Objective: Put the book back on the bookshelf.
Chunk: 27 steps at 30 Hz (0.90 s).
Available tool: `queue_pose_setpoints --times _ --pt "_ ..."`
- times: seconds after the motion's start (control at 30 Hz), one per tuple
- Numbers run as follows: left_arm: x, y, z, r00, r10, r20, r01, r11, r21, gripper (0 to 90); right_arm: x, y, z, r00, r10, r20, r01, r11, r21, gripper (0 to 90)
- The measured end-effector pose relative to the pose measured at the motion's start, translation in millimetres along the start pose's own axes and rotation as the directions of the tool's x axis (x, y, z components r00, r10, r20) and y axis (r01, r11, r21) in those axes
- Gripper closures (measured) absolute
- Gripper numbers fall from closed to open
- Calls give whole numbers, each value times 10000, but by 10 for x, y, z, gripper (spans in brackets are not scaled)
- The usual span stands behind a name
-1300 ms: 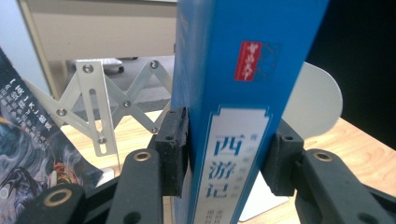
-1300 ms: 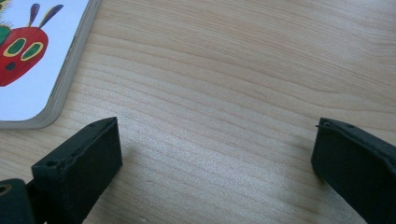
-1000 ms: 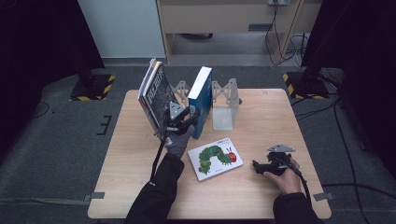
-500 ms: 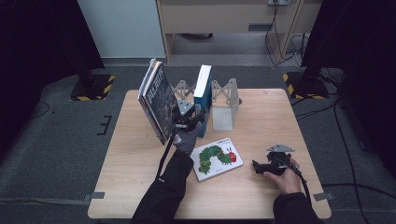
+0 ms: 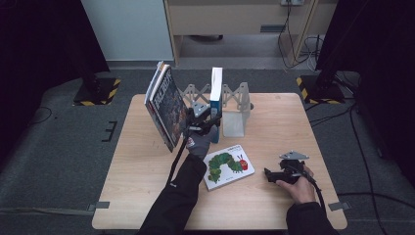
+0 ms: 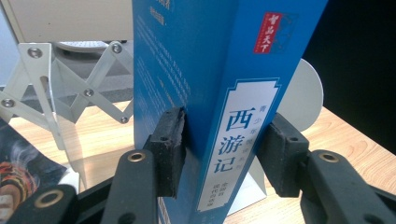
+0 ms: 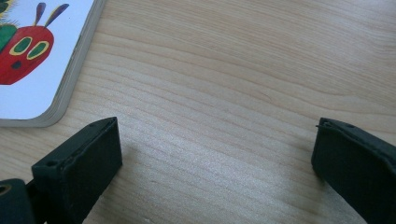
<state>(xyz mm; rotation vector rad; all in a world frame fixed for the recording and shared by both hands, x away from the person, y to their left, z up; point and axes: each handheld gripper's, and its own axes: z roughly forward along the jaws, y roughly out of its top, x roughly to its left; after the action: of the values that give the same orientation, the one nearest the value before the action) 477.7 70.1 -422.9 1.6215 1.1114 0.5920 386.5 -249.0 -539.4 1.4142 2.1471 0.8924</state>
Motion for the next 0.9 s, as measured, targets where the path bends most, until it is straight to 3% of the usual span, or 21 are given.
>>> queue_pose_setpoints --times 0.2,0.37,0.6,0.73,0.9 --pt "-15 -4 16 9999 103 37 -103 9999 -45 524 1 1 0 10000 11 -5 -11 10000 9 21" --pt "37 -45 -16 9993 189 331 -181 9995 -252 522 2 1 -1 10000 -2 -26 2 10000 9 21" --pt "99 -117 -101 9954 561 780 -552 9984 -133 556 6 0 -2 10000 5 -39 -5 10000 15 21" --pt "112 -134 -81 9952 209 952 -199 9997 -113 565 7 0 -2 10000 3 -39 -3 10000 15 21" --pt "88 -100 -68 9955 61 941 -72 9999 112 566 7 0 -1 10000 1 -43 -1 10000 14 21"
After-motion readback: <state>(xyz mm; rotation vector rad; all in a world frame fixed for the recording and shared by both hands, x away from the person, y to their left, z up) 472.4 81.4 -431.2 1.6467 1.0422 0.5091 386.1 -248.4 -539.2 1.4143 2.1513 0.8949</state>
